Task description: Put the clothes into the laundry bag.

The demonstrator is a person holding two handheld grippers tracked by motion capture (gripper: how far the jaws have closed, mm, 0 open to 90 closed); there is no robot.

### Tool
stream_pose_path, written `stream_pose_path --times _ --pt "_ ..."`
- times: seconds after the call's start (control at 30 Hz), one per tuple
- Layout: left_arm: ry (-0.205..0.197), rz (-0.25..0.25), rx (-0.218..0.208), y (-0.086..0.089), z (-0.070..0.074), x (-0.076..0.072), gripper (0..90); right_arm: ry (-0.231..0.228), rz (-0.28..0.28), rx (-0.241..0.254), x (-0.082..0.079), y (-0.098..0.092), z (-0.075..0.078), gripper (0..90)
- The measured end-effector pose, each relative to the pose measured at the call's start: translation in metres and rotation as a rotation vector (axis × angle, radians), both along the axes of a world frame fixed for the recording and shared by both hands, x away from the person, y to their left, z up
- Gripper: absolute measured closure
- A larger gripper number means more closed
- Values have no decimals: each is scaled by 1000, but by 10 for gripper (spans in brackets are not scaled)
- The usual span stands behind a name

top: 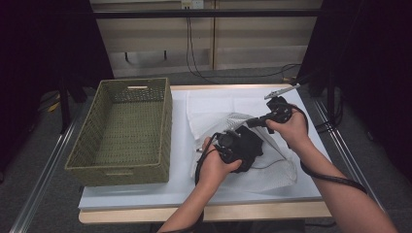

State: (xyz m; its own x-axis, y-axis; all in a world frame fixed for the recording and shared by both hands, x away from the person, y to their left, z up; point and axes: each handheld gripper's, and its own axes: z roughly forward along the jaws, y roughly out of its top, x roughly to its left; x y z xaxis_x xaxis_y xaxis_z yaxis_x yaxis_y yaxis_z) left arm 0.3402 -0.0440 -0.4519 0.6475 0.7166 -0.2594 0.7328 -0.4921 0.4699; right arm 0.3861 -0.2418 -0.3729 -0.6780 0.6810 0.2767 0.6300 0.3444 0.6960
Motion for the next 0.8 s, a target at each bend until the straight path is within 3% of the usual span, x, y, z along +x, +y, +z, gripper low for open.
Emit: stream_pose_path --times 0.03,0.1,0.17,0.23,0.37,0.57,0.8 --pt "-1 -6 3 -1 0 0 325 2 2 4 0 0 0 898" --pt "25 -3 21 -1 3 -2 500 2 3 3 0 0 1 898" --pt "46 18 14 -2 2 -3 616 2 3 0 0 -1 0 898" --pt "67 33 -1 -2 1 -2 670 2 1 -4 0 -1 0 898" --pt "59 27 -22 1 5 -2 701 8 5 -5 0 0 -1 898" --pt "7 74 -65 6 18 -1 729 3 7 -5 -2 0 1 898" --pt "-12 89 -94 0 22 0 746 1 1 -4 -3 -1 3 898"
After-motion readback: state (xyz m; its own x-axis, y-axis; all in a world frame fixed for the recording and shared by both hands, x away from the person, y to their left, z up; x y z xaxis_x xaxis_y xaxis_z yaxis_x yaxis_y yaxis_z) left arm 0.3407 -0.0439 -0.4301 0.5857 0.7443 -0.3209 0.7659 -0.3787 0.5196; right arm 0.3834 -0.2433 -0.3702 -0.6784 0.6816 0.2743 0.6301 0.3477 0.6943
